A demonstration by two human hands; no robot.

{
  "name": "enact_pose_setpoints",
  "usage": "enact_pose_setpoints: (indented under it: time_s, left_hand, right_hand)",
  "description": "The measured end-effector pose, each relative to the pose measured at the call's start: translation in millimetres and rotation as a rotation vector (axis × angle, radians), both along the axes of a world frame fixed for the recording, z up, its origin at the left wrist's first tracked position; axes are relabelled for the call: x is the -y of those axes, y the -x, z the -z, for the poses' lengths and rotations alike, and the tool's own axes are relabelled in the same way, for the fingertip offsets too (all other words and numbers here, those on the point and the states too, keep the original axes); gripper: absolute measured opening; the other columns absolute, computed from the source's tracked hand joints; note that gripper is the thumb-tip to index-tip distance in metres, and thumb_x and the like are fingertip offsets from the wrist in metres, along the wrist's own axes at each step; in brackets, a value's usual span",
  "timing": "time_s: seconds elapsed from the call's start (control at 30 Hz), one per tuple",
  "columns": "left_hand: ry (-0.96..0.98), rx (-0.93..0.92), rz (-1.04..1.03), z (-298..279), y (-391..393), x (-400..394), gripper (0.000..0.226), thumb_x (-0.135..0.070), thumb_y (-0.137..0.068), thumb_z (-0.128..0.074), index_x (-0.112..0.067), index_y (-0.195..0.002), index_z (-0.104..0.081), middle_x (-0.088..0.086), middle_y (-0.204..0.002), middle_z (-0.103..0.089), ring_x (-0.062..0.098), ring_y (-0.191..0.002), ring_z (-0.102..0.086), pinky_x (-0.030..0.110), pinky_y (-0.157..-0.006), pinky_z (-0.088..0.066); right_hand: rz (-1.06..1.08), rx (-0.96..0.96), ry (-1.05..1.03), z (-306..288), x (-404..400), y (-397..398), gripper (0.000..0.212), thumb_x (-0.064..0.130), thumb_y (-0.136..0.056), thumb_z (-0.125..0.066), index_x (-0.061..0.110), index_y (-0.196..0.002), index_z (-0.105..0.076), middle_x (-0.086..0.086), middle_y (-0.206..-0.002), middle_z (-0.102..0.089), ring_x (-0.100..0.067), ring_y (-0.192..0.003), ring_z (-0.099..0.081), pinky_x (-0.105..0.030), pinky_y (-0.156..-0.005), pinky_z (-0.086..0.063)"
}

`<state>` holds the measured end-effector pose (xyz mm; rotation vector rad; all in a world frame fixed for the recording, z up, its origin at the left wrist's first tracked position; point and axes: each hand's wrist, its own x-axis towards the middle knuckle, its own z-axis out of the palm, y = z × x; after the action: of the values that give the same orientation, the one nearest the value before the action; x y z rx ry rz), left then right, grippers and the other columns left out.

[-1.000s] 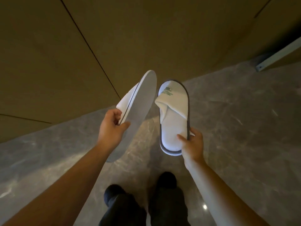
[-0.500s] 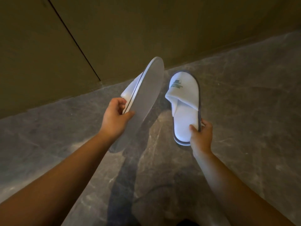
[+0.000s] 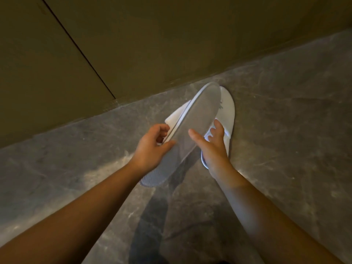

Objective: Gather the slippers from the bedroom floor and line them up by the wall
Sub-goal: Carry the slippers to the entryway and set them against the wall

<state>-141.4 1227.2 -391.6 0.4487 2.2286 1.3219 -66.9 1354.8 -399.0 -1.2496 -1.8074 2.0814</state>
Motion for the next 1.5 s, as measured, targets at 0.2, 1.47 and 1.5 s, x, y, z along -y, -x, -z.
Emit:
enact_pose_setpoints:
  time_s: [0.2, 1.47, 1.5]
  left_hand:
    - [-0.092, 0.069, 0.119, -9.9, -8.2, 22.0, 0.032, -0.006, -0.073, -0.066, -0.029, -0.089, -0.051, 0.003, -0.090, -0.056, 0.021, -0.083, -0.053, 0.037, -0.079, -0.045]
    - [0.731, -0.062, 0.109, 96.9, -23.1, 152.5, 0.107, -0.054, -0.062, -0.069, -0.031, -0.137, 0.005, 0.007, -0.153, 0.007, 0.033, -0.138, 0.002, 0.052, -0.112, -0.012]
    - [0.780, -0.100, 0.204, 100.3, -24.3, 151.4, 0.105, -0.059, -0.064, -0.064, -0.034, -0.135, 0.009, 0.006, -0.152, 0.013, 0.035, -0.138, 0.008, 0.055, -0.113, -0.009]
  right_hand:
    - [0.019, 0.000, 0.030, -14.8, 27.5, 21.5, 0.118, 0.051, -0.038, -0.071, 0.035, -0.137, -0.009, -0.006, -0.144, -0.038, -0.026, -0.126, -0.045, -0.047, -0.105, -0.039]
    - [-0.990, 0.543, -0.864, 93.3, 85.2, 7.5, 0.084, 0.040, -0.076, -0.064, 0.017, -0.141, -0.015, -0.015, -0.154, -0.011, -0.033, -0.141, -0.010, -0.047, -0.115, -0.019]
    - [-0.986, 0.541, -0.863, 94.3, 85.0, 7.2, 0.084, 0.040, -0.075, -0.064, 0.017, -0.140, -0.015, -0.015, -0.154, -0.011, -0.033, -0.141, -0.010, -0.047, -0.115, -0.019]
